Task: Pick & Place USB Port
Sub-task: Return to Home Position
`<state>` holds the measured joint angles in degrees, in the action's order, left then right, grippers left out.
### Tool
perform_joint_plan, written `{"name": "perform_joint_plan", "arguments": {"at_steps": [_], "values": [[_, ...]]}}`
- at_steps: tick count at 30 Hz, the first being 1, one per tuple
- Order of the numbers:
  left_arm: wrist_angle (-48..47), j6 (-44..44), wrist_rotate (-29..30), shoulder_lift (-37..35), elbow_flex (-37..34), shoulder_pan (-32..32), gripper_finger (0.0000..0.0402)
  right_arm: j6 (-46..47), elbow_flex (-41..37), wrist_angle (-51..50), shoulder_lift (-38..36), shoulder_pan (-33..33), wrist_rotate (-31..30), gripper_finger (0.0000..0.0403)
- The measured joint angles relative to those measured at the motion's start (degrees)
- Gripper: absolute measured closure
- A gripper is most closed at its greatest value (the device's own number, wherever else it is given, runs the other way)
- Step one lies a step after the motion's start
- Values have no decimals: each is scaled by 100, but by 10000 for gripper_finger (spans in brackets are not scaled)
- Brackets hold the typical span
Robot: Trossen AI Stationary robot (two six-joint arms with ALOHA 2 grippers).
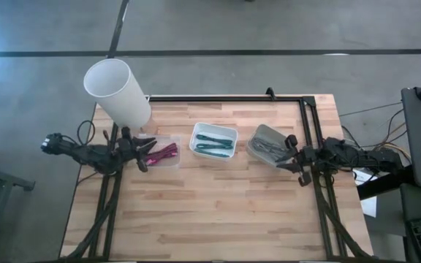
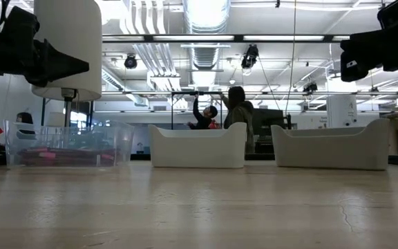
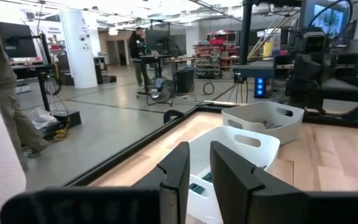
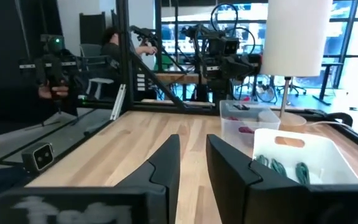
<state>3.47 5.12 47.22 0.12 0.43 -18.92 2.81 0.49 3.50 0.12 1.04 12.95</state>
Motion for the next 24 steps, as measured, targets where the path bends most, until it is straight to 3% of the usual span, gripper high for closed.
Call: {"name": "perform_joint_plan", "arguments": {"at_steps": [10,24], "values": [[-31,-72,4,7,-1,0,330,16,0,-218,11,0,-774,314],[-44,-69,4,7,-1,0,330,3,2,-220,48,0,-821,333]]}}
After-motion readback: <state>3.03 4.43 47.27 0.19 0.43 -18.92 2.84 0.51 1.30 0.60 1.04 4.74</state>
